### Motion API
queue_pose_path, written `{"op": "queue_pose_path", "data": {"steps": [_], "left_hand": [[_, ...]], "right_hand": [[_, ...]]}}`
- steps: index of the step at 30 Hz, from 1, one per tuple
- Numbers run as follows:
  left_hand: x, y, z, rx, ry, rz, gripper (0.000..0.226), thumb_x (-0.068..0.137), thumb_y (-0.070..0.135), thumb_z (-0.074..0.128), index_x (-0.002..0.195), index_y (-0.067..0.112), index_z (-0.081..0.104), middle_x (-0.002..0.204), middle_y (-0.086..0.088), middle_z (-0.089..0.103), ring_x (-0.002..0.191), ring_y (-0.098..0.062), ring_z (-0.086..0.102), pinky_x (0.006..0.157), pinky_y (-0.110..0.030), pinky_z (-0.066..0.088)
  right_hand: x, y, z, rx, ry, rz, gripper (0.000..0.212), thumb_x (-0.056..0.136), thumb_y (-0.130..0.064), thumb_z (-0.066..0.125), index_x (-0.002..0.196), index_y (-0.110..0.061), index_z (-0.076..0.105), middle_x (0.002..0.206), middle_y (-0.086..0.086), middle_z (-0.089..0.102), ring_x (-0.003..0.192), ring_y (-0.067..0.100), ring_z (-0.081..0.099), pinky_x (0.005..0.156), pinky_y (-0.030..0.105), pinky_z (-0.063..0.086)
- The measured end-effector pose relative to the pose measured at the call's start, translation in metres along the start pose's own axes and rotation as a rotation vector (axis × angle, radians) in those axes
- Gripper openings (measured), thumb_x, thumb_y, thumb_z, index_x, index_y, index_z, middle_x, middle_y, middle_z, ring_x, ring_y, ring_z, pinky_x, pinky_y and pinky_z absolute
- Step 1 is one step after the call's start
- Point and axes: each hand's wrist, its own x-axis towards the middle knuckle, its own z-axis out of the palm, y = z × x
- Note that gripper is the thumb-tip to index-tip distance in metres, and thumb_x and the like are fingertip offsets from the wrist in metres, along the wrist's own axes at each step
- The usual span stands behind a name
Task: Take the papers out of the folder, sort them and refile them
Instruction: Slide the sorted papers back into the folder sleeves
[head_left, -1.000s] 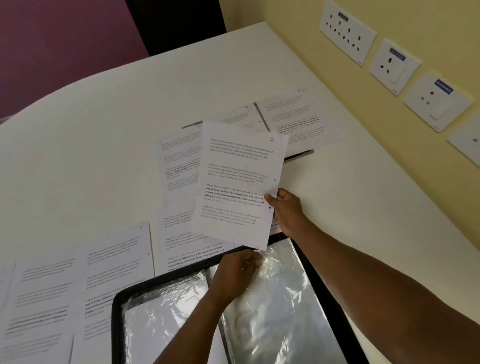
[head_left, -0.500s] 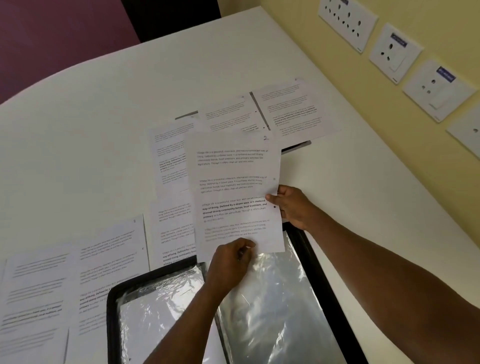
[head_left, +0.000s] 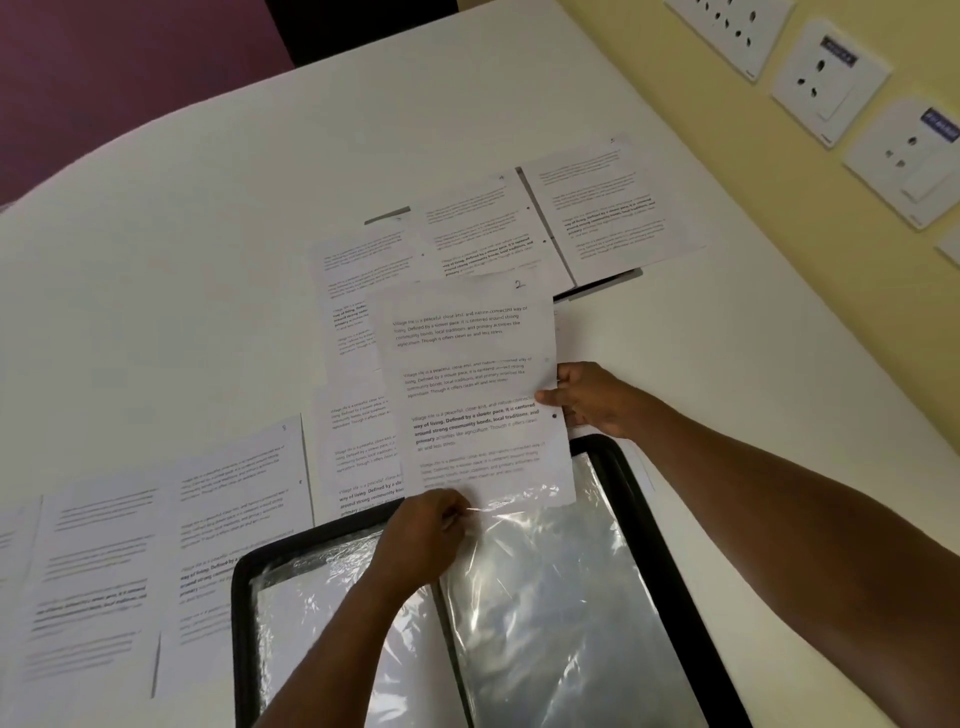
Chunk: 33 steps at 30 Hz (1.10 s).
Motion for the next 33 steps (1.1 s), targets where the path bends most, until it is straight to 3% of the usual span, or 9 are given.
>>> {"op": "queue_pose_path", "data": {"steps": [3,9,15,19,22,25,29,33], "left_hand": [[0.005,0.003,0.001,-0.040,0.024,0.031,0.010,0.089,0.019,0.061,0.094,0.025,0.068,0.087,0.015,0.067,0.081,-0.001,0.061,0.073,-0.021,0.050],[0.012,0.005,0.004,-0.069,-0.027,0.042,0.012,0.089,0.016,0.056,0.094,0.026,0.063,0.085,0.013,0.065,0.078,-0.005,0.061,0.071,-0.025,0.050],[0.009,-0.003,0.004,-0.010,-0.030,-0.001,0.011,0.090,0.029,0.060,0.099,0.028,0.066,0.088,0.013,0.068,0.079,-0.003,0.062,0.071,-0.025,0.051],[0.010,-0.004,0.004,0.029,-0.036,0.004,0.008,0.088,0.023,0.058,0.084,0.025,0.065,0.084,0.012,0.069,0.078,-0.006,0.063,0.074,-0.033,0.054],[0.013,0.001,0.007,0.064,-0.015,0.038,0.009,0.090,0.027,0.057,0.094,0.029,0.065,0.092,0.013,0.069,0.084,-0.008,0.064,0.075,-0.028,0.053],[0.015,0.003,0.008,0.092,-0.018,0.063,0.016,0.089,0.032,0.055,0.103,0.033,0.062,0.098,0.014,0.070,0.088,-0.008,0.065,0.076,-0.032,0.055],[0.014,0.003,0.006,0.096,-0.010,0.043,0.016,0.088,0.031,0.050,0.100,0.032,0.061,0.094,0.014,0.069,0.086,-0.008,0.065,0.073,-0.030,0.053],[0.010,-0.007,0.004,0.092,0.003,0.023,0.018,0.089,0.035,0.056,0.105,0.029,0.062,0.096,0.014,0.067,0.086,-0.007,0.062,0.072,-0.027,0.050]], "right_hand": [[0.005,0.000,0.005,-0.010,0.000,-0.014,0.032,0.089,-0.002,0.066,0.120,-0.006,0.062,0.110,0.009,0.069,0.092,0.019,0.069,0.074,0.029,0.058],[0.013,0.001,0.002,-0.109,-0.011,0.003,0.036,0.088,-0.004,0.068,0.123,-0.008,0.061,0.115,0.010,0.069,0.104,0.025,0.067,0.089,0.044,0.056],[0.013,-0.004,-0.021,-0.139,-0.005,0.024,0.042,0.088,-0.002,0.067,0.128,-0.007,0.056,0.120,0.013,0.066,0.105,0.026,0.066,0.085,0.042,0.057],[0.016,-0.007,-0.024,-0.219,-0.016,0.045,0.041,0.087,-0.004,0.069,0.126,-0.005,0.057,0.120,0.013,0.065,0.104,0.026,0.067,0.084,0.041,0.058],[0.019,-0.009,-0.016,-0.328,-0.027,0.055,0.041,0.085,-0.008,0.072,0.123,-0.005,0.057,0.119,0.012,0.065,0.104,0.026,0.066,0.088,0.044,0.056],[0.023,-0.009,-0.003,-0.458,-0.073,0.036,0.042,0.085,-0.011,0.073,0.125,-0.008,0.058,0.118,0.009,0.065,0.104,0.024,0.065,0.088,0.040,0.056],[0.027,-0.016,-0.005,-0.425,0.053,-0.031,0.041,0.087,-0.010,0.071,0.126,-0.008,0.059,0.120,0.008,0.064,0.106,0.025,0.064,0.091,0.044,0.055],[0.025,-0.019,-0.019,-0.435,0.062,0.000,0.040,0.087,-0.009,0.070,0.125,-0.007,0.057,0.116,0.007,0.064,0.102,0.023,0.064,0.081,0.035,0.058]]}}
